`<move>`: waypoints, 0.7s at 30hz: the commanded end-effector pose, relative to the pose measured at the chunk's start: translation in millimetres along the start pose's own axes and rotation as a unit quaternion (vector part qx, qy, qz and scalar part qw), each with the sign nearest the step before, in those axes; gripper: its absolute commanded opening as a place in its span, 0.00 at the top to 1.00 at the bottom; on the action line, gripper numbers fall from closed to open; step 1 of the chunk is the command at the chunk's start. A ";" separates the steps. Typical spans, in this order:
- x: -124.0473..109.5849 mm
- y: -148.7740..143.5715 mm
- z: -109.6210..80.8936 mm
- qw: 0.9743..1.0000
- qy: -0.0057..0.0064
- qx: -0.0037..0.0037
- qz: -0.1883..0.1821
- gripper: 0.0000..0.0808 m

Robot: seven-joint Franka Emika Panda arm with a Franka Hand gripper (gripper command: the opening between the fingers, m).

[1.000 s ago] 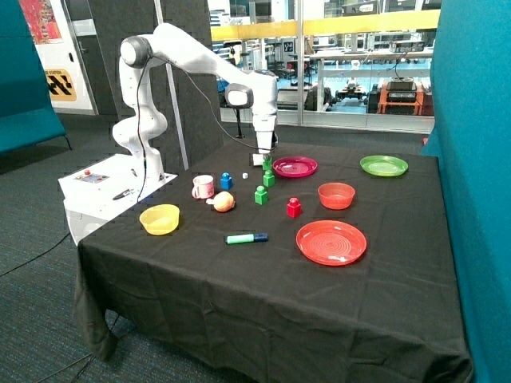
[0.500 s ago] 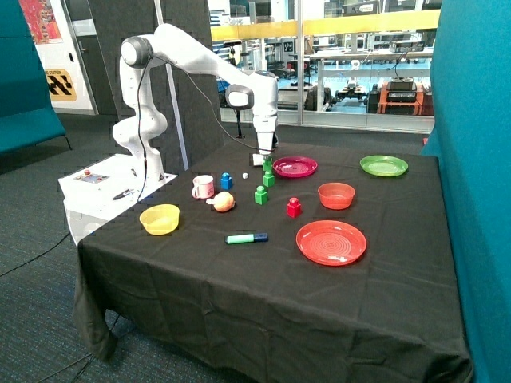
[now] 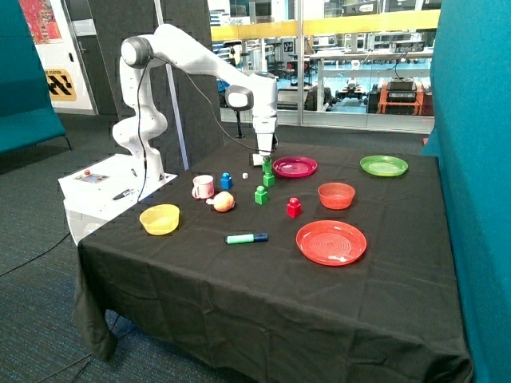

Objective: Stack green blocks

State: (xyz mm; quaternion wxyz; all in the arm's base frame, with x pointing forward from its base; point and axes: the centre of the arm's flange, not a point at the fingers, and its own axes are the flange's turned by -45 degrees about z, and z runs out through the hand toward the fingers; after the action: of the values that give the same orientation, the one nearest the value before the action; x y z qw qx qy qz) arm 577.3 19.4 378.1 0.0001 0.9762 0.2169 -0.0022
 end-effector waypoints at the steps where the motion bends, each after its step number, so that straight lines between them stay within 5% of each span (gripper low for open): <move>1: -1.9 1.5 -0.9 1.000 0.002 0.000 -0.004 1.00; 21: 2.6 -9.1 10.9 1.000 0.002 0.000 -0.011 1.00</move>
State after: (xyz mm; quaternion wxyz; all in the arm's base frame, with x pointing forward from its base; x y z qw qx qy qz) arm 575.9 24.2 372.9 0.0001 0.9746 0.2237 0.0012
